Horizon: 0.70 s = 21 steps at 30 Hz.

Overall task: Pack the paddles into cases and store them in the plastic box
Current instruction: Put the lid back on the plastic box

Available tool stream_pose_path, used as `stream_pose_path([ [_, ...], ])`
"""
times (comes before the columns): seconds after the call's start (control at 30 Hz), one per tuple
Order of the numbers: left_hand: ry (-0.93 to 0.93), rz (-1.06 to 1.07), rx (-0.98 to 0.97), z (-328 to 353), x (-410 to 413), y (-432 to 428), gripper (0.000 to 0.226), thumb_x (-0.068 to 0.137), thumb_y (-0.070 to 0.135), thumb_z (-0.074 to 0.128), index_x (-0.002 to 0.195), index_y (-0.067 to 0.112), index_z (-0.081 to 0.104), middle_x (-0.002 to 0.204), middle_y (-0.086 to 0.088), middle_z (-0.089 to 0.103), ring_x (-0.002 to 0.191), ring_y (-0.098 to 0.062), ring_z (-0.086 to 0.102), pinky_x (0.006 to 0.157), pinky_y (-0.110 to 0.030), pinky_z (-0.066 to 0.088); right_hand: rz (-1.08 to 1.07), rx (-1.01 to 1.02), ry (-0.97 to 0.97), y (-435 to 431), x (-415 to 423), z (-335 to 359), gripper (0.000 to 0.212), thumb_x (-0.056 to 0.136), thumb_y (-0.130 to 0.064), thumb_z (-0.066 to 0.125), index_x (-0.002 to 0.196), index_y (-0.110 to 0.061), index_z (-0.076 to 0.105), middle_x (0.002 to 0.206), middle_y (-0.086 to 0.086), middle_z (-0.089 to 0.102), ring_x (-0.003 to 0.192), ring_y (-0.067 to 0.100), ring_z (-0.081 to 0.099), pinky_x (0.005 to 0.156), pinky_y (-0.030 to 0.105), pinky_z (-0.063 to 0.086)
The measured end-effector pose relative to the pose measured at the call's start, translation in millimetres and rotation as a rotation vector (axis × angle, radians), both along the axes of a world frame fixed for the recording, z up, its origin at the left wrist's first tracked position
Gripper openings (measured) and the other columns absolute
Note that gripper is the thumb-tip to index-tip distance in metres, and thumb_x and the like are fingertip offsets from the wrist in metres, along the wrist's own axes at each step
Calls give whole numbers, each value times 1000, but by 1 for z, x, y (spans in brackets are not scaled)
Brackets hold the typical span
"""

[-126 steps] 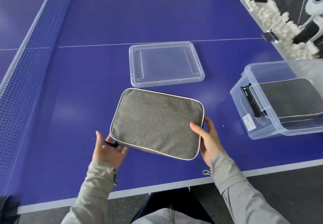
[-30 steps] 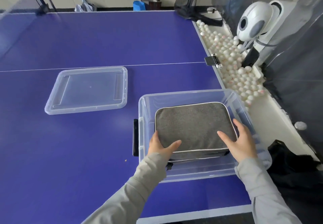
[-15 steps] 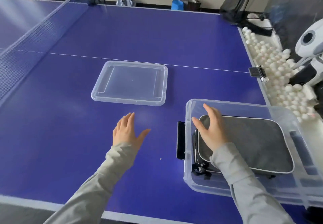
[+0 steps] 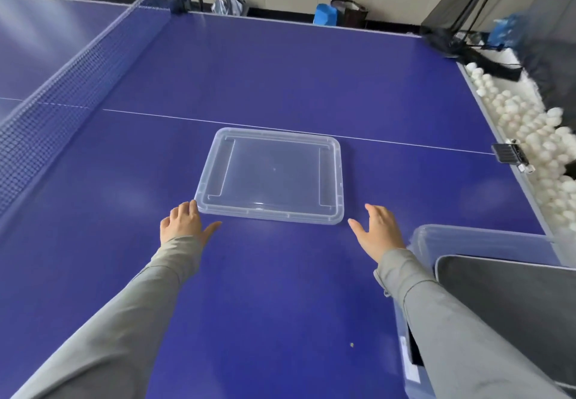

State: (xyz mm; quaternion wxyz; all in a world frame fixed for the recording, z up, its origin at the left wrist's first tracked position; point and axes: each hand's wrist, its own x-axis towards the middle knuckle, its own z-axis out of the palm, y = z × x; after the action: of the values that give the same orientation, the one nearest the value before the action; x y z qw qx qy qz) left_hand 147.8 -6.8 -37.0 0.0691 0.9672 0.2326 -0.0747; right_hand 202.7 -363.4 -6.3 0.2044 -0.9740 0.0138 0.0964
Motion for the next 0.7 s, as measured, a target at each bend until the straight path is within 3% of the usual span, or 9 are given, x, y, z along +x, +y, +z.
stream_pose_path([
  [0.2,18,-8,63,-35,60,41,67,87,60,46,127,7,46,129,-11,48,122,-29,41,97,-41,36,-87,-137,90,17,44,-49,61,93,-44,47,140,-6,37,141,12,43,131,31,34,104,41,31],
  [0.47,7,85,19,-69,108,58,72,86,64,42,117,1,54,122,-17,45,117,-34,40,94,-44,34,-145,-242,57,38,83,-87,56,94,-48,43,129,-5,49,139,11,44,127,30,36,100,42,33],
  [0.7,-76,189,-164,-75,114,35,73,79,61,59,118,-1,50,123,-17,39,117,-34,36,95,-44,33,-209,-109,37,64,88,-98,64,91,-47,51,130,3,44,142,13,39,130,31,32,104,42,30],
])
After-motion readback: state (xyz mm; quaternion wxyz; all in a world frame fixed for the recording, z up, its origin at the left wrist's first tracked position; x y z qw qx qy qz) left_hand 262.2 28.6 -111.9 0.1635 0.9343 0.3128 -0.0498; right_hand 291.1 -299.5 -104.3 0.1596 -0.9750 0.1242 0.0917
